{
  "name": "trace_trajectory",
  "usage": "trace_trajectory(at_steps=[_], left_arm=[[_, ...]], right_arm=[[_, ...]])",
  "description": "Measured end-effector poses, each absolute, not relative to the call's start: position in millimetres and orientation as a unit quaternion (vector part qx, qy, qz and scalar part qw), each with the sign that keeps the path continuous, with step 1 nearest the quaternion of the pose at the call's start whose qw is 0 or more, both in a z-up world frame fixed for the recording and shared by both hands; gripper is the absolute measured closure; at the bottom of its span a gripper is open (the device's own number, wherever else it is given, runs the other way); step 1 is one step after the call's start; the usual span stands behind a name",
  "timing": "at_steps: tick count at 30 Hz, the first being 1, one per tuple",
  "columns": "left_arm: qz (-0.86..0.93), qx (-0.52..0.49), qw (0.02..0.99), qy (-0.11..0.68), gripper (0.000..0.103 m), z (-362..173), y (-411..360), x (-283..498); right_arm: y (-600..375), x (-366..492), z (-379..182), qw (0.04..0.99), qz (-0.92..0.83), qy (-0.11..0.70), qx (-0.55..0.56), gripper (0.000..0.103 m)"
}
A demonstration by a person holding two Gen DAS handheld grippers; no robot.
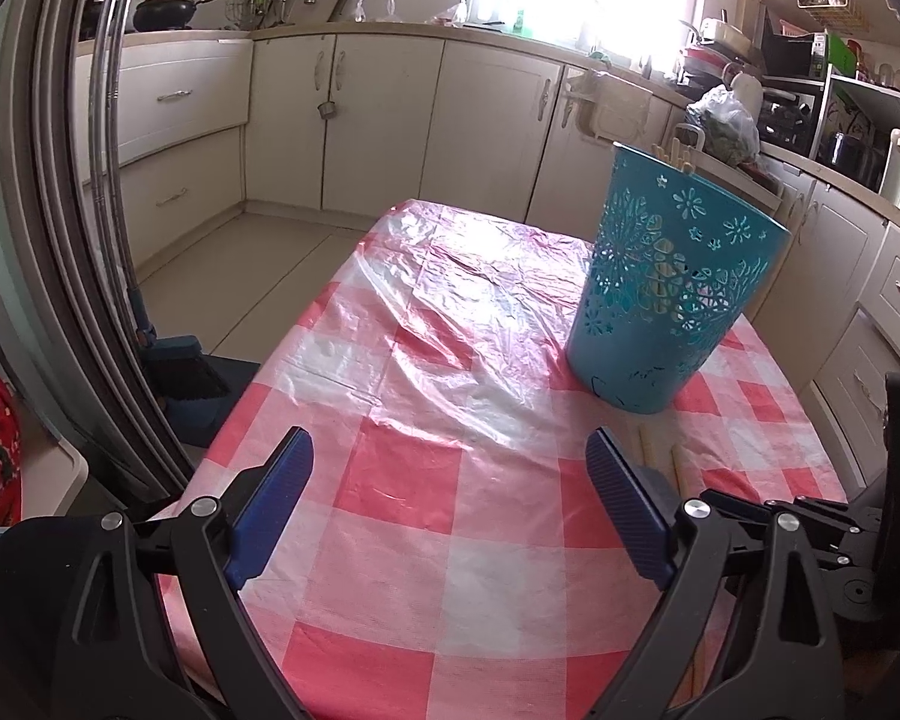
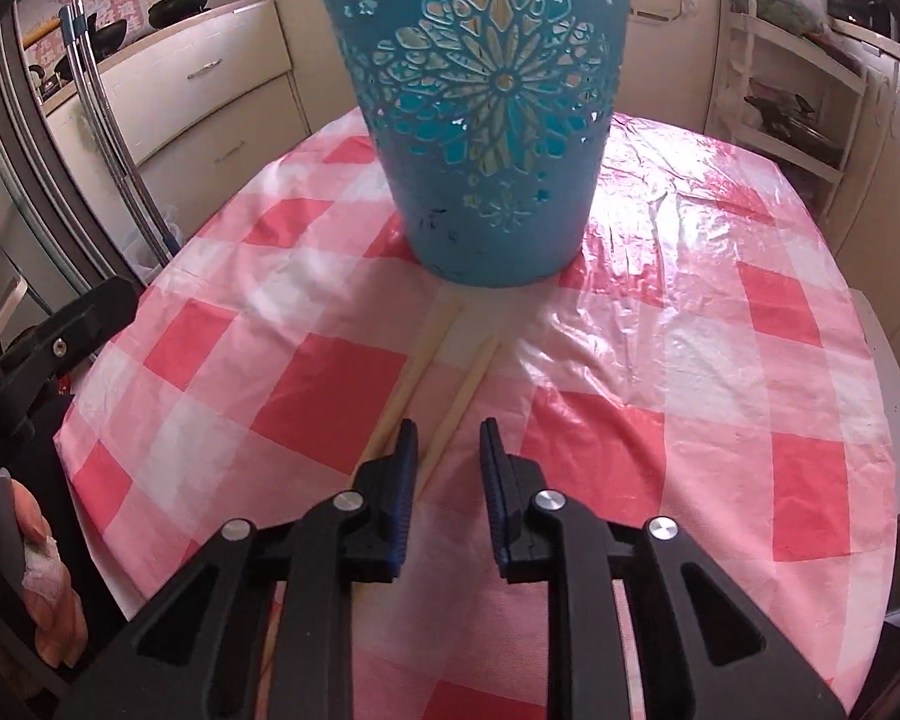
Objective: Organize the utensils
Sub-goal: 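Move the right tool to the remaining chopsticks and grasp one, then grasp the last chopstick with the left tool while the right tool holds its chopstick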
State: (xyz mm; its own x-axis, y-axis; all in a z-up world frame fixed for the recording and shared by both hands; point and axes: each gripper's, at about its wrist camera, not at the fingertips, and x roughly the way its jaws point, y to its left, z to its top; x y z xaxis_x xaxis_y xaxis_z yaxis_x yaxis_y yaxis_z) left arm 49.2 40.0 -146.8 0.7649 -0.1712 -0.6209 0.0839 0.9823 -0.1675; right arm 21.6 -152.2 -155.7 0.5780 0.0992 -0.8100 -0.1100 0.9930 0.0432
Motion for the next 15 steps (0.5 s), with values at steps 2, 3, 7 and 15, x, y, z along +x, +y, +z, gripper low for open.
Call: trace_trajectory(at_steps=[2,3,7,15], left_arm=[[-0.093,-0.062,0.93,0.349,0.014,-146.5,31.0,54.2],[-0.108,-0.058,0.926,0.357,0.014,-146.1,24.6,56.8],[-0.161,-0.011,0.903,0.398,0.014,-150.7,-16.6,70.6],[-0.175,0.028,0.875,0.451,0.025,-179.4,-71.9,96.6]], right_arm=[[-158.0,24.7,-154.0,0.882,0.067,0.465,-0.023,0.094],[-161.1,26.9,-153.1,0.879,0.069,0.471,-0.04,0.095],[-187.9,33.8,-150.0,0.872,0.06,0.484,-0.053,0.095],[-218.8,30.5,-152.2,0.882,0.054,0.467,0.03,0.097]])
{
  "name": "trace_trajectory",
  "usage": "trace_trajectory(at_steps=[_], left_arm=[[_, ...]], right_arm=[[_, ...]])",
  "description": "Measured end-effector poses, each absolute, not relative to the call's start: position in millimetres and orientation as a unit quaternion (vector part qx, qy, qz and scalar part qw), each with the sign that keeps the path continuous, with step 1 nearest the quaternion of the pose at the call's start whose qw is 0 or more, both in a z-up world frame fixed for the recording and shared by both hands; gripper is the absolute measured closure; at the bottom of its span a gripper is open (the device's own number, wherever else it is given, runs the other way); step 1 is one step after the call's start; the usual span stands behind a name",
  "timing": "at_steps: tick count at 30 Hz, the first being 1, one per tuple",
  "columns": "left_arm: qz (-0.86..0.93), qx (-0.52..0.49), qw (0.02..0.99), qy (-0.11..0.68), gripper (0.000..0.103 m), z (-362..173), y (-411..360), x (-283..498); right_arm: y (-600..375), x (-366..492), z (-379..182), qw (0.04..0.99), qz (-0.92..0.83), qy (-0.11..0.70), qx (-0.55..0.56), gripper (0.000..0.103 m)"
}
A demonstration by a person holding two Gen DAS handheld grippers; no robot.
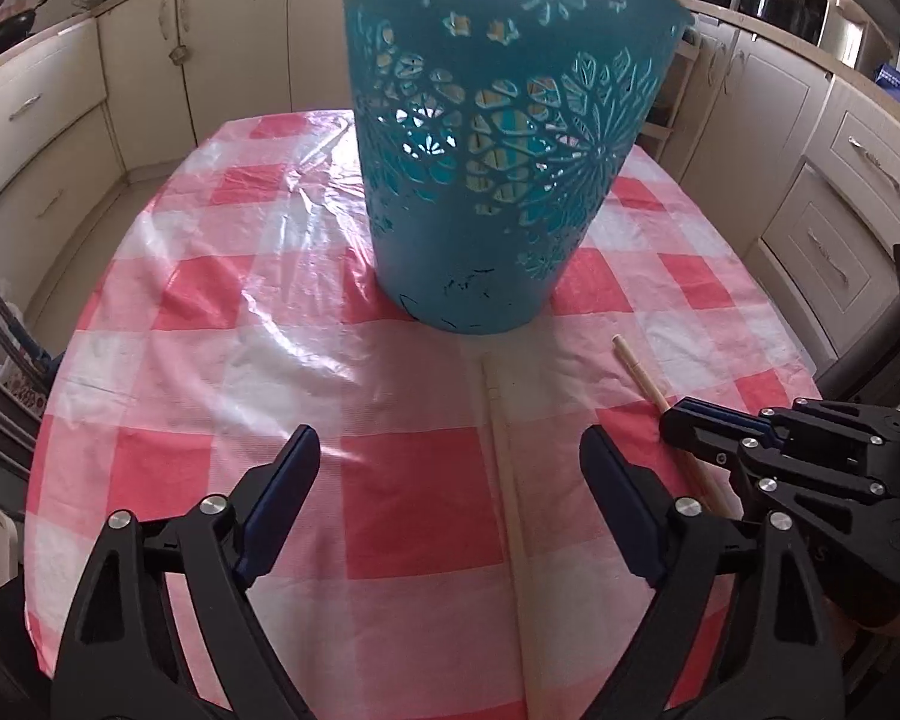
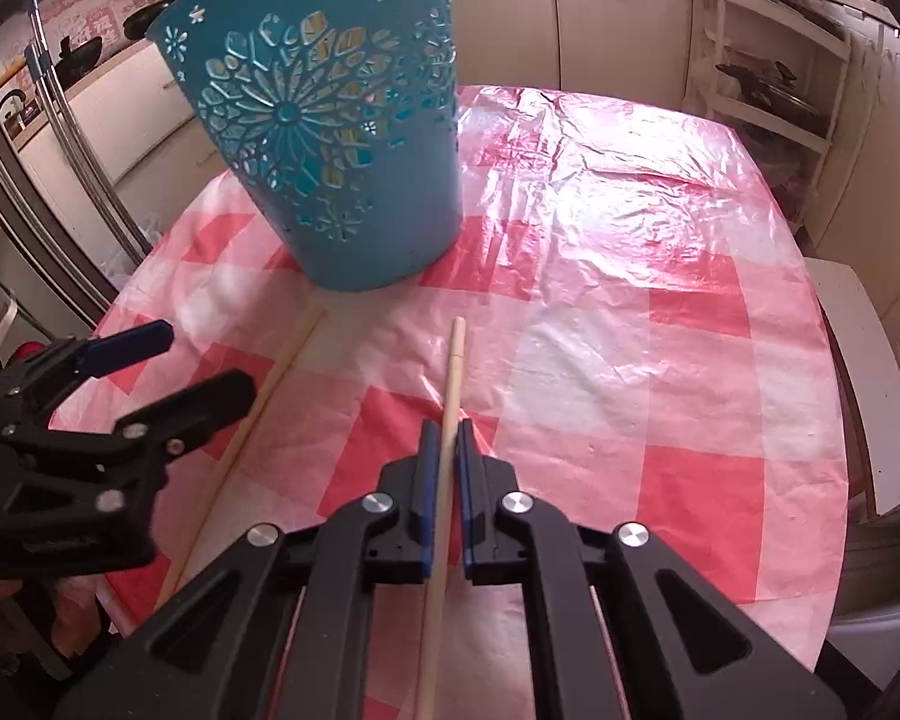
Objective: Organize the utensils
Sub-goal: 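Grasp the last chopstick with the left tool while the right tool holds its chopstick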
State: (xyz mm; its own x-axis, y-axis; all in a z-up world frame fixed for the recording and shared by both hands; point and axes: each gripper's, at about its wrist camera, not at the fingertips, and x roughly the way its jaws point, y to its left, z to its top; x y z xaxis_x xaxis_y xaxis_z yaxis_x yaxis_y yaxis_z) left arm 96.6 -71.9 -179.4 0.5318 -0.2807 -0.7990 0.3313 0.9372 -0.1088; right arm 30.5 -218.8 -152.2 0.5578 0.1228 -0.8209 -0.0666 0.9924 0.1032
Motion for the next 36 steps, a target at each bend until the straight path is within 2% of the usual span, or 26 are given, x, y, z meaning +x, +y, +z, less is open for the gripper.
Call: trace_trajectory(at_steps=[3,7,10,11,12,14,15,25,36], left_arm=[[-0.17,0.026,0.871,0.46,0.035,-186.8,-77.0,102.7],[-0.169,0.035,0.874,0.454,0.041,-187.2,-84.4,104.7],[-0.173,0.047,0.875,0.449,0.053,-186.2,-87.5,104.5],[-0.174,0.05,0.875,0.448,0.062,-185.9,-88.6,103.6],[-0.178,0.054,0.875,0.447,0.077,-185.1,-89.8,101.7],[-0.187,0.056,0.873,0.448,0.094,-184.7,-88.5,98.7],[-0.189,0.053,0.872,0.449,0.097,-184.9,-87.5,98.2],[-0.194,0.027,0.857,0.476,0.097,-183.4,-64.2,98.3],[-0.194,0.069,0.856,0.475,0.091,-184.3,-83.3,107.1]], right_arm=[[-221.9,31.2,-152.0,0.881,0.059,0.467,0.043,0.097],[-220.8,30.5,-151.5,0.882,0.061,0.465,0.044,0.096],[-220.1,29.6,-152.0,0.883,0.061,0.464,0.041,0.095],[-220.2,29.5,-152.2,0.883,0.06,0.463,0.04,0.095],[-219.9,29.8,-152.2,0.884,0.06,0.463,0.038,0.095],[-218.1,30.1,-152.4,0.884,0.059,0.463,0.034,0.095],[-216.4,30.2,-152.4,0.883,0.061,0.463,0.03,0.095],[-213.0,32.1,-152.9,0.884,0.064,0.462,0.036,0.095],[-206.1,34.8,-153.4,0.887,0.061,0.458,0.011,0.094]])
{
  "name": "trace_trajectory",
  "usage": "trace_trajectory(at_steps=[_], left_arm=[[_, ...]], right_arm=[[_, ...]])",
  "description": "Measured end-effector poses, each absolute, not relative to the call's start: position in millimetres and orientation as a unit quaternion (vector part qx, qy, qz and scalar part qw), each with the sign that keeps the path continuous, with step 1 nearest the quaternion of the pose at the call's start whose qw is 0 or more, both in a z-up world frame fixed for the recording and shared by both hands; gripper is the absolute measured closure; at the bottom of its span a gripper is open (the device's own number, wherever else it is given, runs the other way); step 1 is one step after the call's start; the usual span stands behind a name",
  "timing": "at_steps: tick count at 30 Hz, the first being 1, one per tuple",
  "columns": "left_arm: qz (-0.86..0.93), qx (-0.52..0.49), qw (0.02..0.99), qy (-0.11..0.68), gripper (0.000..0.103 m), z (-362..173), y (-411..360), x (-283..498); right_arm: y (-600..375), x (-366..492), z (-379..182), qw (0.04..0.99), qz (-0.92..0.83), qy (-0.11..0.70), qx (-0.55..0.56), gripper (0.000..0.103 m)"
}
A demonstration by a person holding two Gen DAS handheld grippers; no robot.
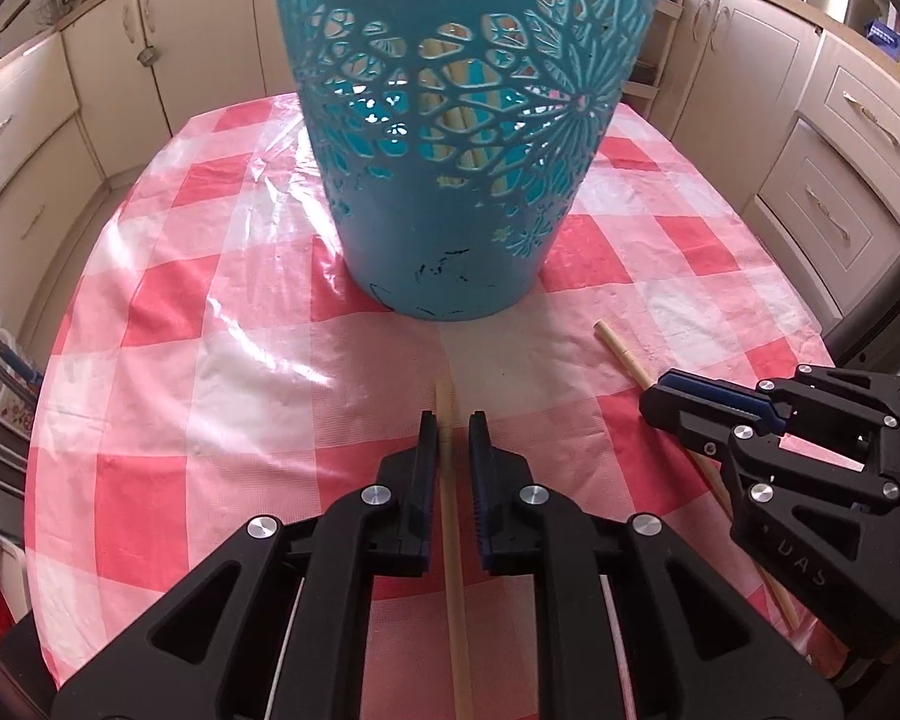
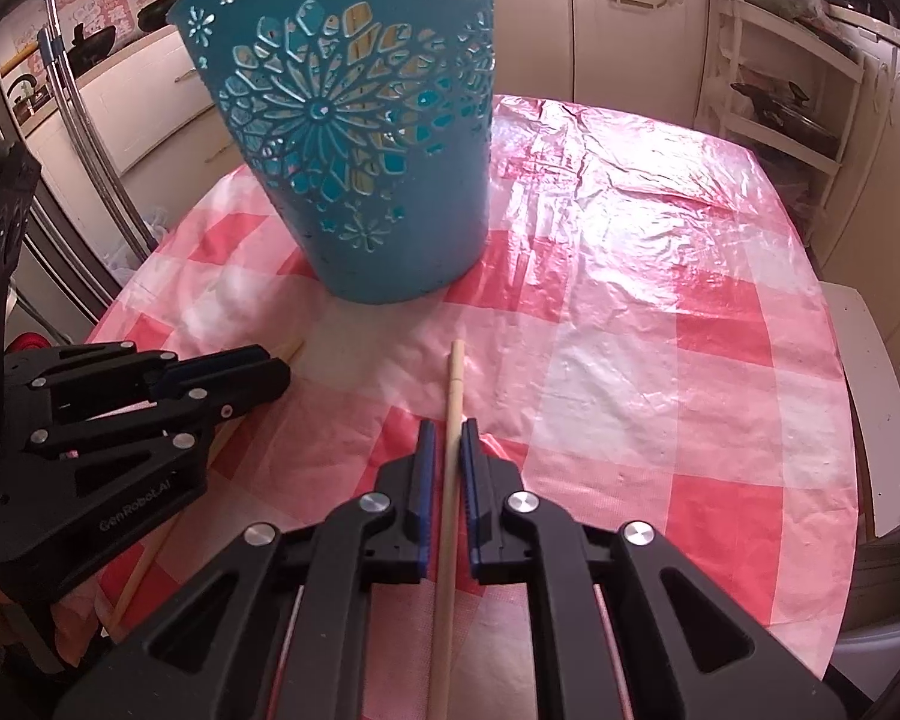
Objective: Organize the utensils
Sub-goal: 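Grasp the last chopstick with the left tool while the right tool holds its chopstick, then drop the left tool's stick into the basket while the right tool holds its stick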
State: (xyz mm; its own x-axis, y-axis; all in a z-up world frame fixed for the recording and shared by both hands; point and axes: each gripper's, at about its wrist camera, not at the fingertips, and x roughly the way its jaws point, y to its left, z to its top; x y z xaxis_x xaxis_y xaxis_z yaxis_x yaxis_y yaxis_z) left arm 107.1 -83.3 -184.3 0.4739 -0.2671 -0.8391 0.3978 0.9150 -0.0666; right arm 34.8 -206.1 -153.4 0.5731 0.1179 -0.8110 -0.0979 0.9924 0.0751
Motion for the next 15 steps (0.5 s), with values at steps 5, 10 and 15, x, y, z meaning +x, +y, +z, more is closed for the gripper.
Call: trace_trajectory(at_steps=[5,10,15], left_arm=[[-0.204,0.081,0.855,0.469,0.098,-184.4,-86.0,107.3],[-0.216,0.029,0.858,0.464,0.098,-176.4,-69.3,103.4],[-0.247,-0.02,0.865,0.435,0.098,-151.8,-52.6,92.6]], right_arm=[[-204.6,36.0,-153.6,0.888,0.06,0.456,0.001,0.094],[-204.9,36.5,-153.5,0.886,0.062,0.459,0.001,0.094],[-205.3,36.5,-153.7,0.885,0.061,0.462,0.006,0.094]])
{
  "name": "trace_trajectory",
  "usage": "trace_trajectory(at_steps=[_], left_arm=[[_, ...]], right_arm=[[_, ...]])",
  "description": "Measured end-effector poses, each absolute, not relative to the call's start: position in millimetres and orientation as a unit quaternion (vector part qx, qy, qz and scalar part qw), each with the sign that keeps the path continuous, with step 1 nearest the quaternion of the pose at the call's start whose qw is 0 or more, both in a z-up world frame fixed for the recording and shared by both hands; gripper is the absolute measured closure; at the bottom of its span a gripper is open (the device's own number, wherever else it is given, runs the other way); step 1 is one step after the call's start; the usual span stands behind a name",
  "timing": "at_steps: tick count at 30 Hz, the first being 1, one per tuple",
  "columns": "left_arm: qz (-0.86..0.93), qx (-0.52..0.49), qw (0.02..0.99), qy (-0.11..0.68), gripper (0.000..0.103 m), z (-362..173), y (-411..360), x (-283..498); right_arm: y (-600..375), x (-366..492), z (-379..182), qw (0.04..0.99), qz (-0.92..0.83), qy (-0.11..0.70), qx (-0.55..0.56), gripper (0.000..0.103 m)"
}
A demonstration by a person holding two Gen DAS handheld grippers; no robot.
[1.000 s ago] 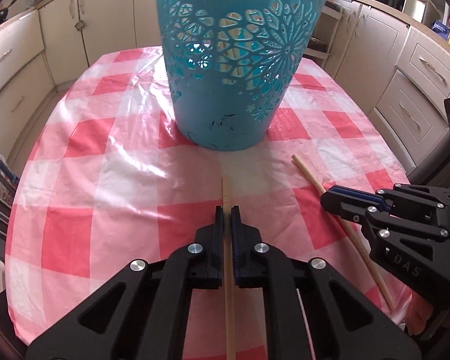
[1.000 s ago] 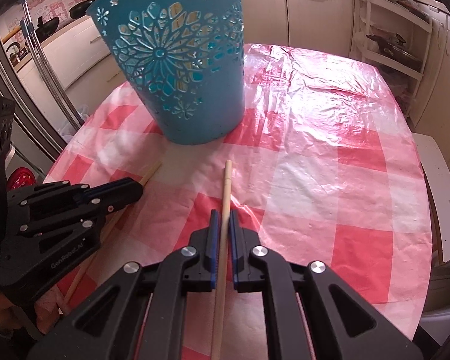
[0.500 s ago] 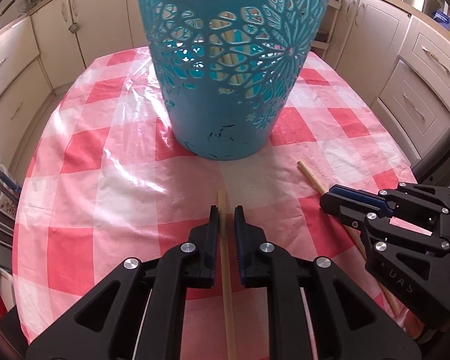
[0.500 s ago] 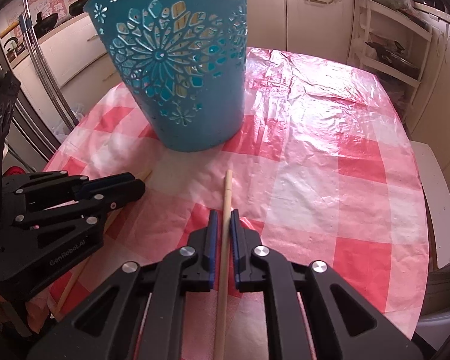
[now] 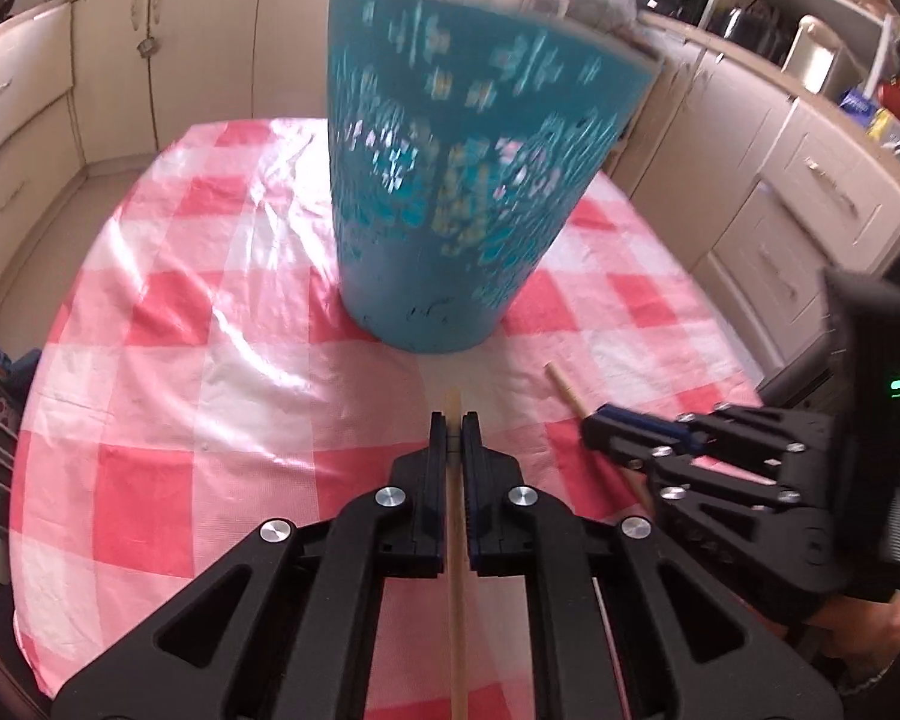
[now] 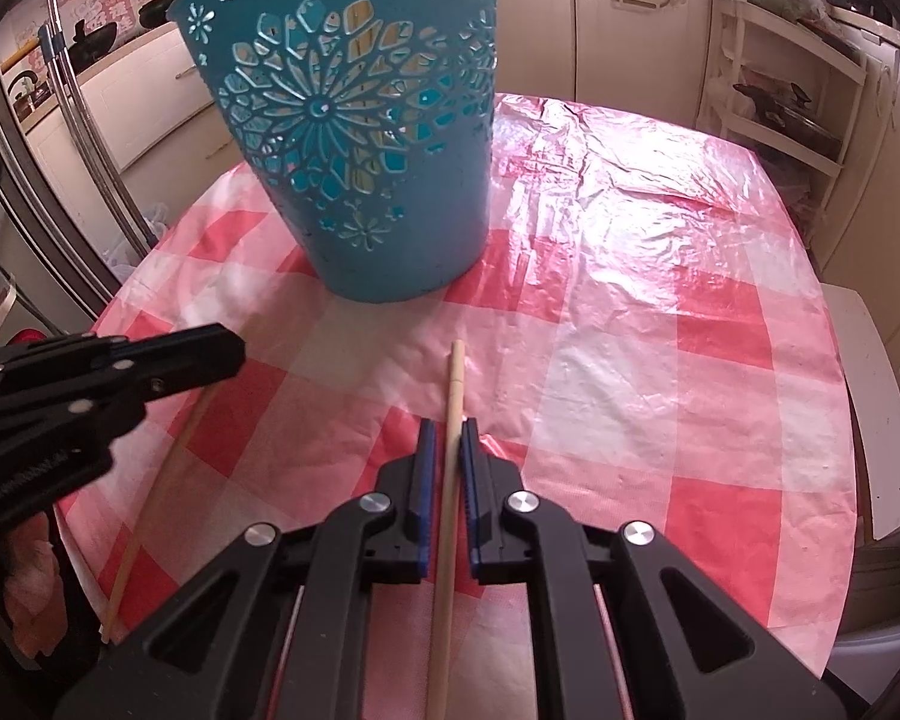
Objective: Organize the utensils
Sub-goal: 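Drop the left tool's stick into the basket while the right tool holds its stick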
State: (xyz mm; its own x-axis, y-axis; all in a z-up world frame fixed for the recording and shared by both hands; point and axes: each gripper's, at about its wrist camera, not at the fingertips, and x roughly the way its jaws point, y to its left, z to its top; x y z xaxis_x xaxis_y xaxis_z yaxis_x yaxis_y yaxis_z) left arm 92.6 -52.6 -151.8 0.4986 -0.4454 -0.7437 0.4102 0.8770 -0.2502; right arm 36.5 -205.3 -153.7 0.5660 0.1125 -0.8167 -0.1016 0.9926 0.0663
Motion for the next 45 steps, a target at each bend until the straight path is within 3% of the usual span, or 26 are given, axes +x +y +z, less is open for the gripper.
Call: trace_trajectory(at_steps=[12,25,32,45], left_arm=[[-0.297,-0.102,0.906,0.283,0.098,-33.9,-24.2,72.7],[-0.194,-0.152,0.963,0.107,0.098,47.5,-37.1,131.7],[-0.157,-0.133,0.977,0.061,0.098,55.7,-55.7,159.5],[-0.153,-0.074,0.977,0.126,0.098,-14.8,-75.4,173.4]], right_arm=[[-198.1,32.8,-154.2,0.888,0.061,0.455,-0.01,0.088],[-197.4,31.9,-155.9,0.893,0.068,0.446,-0.012,0.083],[-191.4,32.1,-156.3,0.893,0.069,0.444,-0.026,0.076],[-191.2,32.0,-156.8,0.893,0.073,0.443,-0.028,0.073]])
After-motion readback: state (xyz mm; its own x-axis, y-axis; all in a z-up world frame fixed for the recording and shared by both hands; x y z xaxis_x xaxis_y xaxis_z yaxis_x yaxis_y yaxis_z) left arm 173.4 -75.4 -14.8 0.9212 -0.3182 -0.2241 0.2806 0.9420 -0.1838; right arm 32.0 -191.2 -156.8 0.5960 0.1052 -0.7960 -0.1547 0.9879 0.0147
